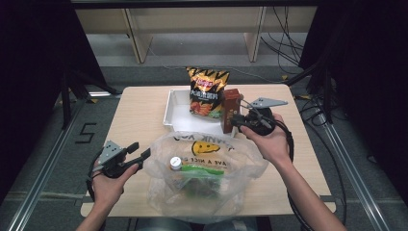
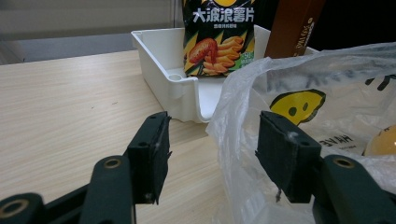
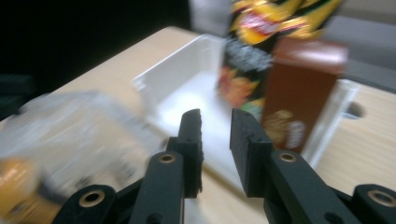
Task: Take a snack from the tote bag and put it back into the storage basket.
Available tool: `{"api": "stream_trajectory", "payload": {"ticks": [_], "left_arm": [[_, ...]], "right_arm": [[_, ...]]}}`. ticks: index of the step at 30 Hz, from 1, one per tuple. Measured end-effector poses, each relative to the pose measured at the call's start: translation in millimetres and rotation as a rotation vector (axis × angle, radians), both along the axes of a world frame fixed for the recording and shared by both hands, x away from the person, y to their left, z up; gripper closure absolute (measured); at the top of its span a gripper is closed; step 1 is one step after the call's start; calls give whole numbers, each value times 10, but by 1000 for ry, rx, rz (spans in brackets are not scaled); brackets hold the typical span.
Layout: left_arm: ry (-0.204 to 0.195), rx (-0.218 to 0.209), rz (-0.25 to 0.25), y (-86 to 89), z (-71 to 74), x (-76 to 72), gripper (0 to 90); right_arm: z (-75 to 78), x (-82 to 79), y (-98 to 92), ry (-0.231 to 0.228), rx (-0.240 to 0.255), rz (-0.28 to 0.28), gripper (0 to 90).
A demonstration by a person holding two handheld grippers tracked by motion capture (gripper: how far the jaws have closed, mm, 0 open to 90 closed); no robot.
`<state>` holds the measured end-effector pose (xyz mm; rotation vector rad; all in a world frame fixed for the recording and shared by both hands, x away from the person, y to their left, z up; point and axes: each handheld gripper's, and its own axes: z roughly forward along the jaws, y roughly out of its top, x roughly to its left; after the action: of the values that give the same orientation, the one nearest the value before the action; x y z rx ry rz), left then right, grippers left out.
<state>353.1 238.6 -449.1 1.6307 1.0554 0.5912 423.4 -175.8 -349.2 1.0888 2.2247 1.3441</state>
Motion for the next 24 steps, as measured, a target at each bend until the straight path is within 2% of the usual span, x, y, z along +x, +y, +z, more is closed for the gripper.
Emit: {"api": "stream_trajectory", "payload": {"ticks": [2, 4, 5, 6, 7, 9, 11, 12, 13, 14, 15, 19, 24], "left_arm": [[2, 2, -1, -8, -2, -1, 437], [3, 3, -5, -12, -8, 4, 437], [4, 2, -6, -13, -9, 4, 437], [4, 0, -5, -18, -9, 4, 438], [4, 0, -6, -20, -8, 4, 437], [2, 4, -9, -22, -8, 5, 437], [2, -1, -13, -27, -13, 9, 437], [3, -1, -13, -29, -13, 8, 437], [2, -1, -14, -29, -13, 8, 437], [3, 3, -10, -28, -10, 5, 437], [3, 1, -12, -26, -12, 7, 437], [3, 0, -14, -23, -14, 9, 437], [3, 4, -11, -28, -9, 3, 437]], "right_arm": [[-3, -77, 17, 19, -9, 44, 747], [-5, -136, 21, 11, -25, 113, 739], [-5, -183, 44, 41, -17, 135, 731], [-12, -192, 53, 31, -19, 162, 731], [-6, -241, 72, 44, -19, 185, 726], [-1, -283, 102, 38, -31, 245, 719], [8, -313, 131, 50, -60, 298, 702], [9, -335, 151, 56, -64, 306, 699], [4, -335, 166, 39, -75, 321, 698], [11, -350, 173, 68, -84, 334, 698], [0, -349, 193, 71, -80, 353, 698], [-11, -382, 258, 100, -129, 432, 702], [-24, -401, 340, 133, -171, 487, 702]]}}
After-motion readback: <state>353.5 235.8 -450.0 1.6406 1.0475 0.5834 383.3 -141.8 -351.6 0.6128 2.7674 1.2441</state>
